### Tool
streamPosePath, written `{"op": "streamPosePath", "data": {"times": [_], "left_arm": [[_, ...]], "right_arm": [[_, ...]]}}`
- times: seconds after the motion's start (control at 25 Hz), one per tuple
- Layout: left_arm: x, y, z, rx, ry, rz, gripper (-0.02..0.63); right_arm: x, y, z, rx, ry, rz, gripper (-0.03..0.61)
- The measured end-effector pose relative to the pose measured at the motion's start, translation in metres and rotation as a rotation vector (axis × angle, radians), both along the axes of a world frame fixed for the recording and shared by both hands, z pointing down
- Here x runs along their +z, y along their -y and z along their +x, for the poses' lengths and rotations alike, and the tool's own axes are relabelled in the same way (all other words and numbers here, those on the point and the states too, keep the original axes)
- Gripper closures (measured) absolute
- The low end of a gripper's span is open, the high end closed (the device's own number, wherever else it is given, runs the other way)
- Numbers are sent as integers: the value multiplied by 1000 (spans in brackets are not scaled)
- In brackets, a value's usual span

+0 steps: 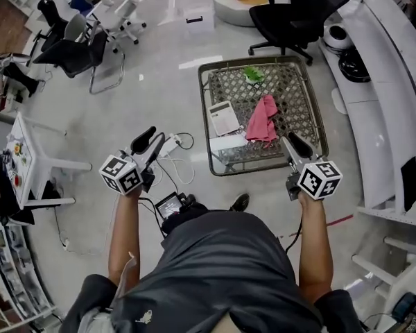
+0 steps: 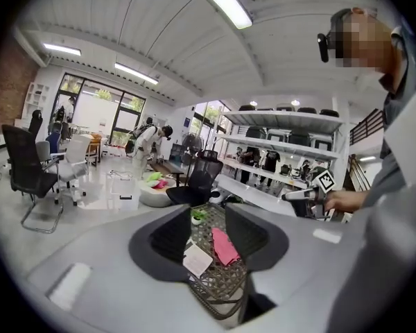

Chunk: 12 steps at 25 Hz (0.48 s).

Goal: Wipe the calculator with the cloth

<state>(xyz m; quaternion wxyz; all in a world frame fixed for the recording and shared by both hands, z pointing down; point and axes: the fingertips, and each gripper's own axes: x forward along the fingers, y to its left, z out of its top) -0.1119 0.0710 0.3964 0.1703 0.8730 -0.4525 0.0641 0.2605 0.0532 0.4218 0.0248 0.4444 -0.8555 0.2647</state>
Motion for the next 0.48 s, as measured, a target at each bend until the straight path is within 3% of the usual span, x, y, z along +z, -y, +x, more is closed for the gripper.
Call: {"op": "streamPosePath", "data": {"times": [0.48], "left_arm": [[3,23,13,48,12,-19,451]], "right_arm": [[19,1,14,56,10,-42,466]]}}
